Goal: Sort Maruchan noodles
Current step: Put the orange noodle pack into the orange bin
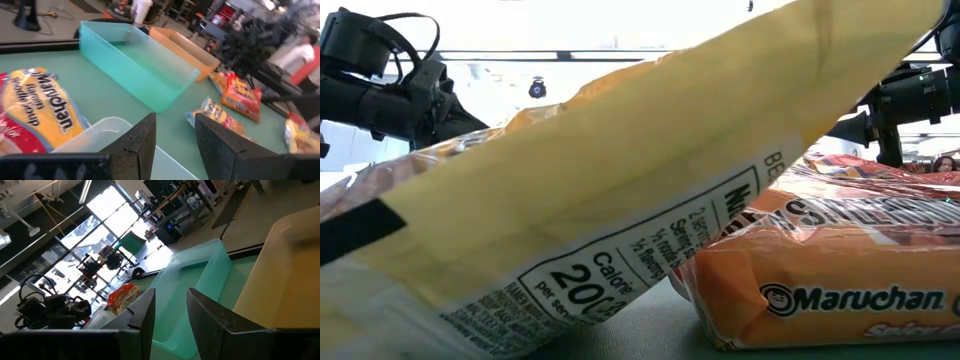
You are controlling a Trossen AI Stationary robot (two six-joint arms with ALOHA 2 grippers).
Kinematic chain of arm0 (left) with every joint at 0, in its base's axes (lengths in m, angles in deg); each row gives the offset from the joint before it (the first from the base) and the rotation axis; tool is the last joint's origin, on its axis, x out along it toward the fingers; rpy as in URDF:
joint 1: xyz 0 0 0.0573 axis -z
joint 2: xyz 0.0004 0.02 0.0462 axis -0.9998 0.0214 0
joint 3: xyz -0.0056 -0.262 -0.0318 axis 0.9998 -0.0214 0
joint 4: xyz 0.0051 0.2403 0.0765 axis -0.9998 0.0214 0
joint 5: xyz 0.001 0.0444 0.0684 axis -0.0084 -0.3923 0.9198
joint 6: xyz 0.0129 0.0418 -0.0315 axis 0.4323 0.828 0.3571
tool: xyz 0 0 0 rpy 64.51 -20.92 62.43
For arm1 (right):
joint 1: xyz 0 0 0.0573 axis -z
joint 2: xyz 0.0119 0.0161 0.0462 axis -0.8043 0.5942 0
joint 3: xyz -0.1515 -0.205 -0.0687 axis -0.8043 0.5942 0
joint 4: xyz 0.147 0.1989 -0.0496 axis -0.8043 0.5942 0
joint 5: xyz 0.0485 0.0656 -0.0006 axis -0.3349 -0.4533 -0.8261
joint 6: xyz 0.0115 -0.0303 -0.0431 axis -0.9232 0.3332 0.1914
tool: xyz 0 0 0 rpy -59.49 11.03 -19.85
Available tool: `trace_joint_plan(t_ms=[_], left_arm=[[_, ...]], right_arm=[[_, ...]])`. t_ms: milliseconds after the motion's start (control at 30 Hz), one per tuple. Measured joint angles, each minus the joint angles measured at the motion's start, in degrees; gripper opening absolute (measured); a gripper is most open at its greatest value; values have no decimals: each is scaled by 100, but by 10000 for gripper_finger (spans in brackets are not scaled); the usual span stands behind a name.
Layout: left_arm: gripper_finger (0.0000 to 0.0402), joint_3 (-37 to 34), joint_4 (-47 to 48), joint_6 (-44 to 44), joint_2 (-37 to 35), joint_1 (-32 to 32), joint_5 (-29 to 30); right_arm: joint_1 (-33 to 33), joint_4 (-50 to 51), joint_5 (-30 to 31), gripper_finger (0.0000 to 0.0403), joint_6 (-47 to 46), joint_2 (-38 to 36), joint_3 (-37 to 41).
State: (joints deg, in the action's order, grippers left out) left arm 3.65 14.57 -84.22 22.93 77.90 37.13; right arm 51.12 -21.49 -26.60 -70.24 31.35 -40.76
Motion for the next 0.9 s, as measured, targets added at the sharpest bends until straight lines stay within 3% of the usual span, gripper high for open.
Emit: trace_joint_plan(t_ms=[333,500,900], left_arm=[[119,0,-14,-952,12,0,31],[119,0,-45,-1980,12,0,30],[119,0,-49,-2193,115,-4,30]], right_arm=[[0,0,-1,102,0,0,-1],[0,0,-1,102,0,2,-1],[-1,1,-1,102,0,2,0]])
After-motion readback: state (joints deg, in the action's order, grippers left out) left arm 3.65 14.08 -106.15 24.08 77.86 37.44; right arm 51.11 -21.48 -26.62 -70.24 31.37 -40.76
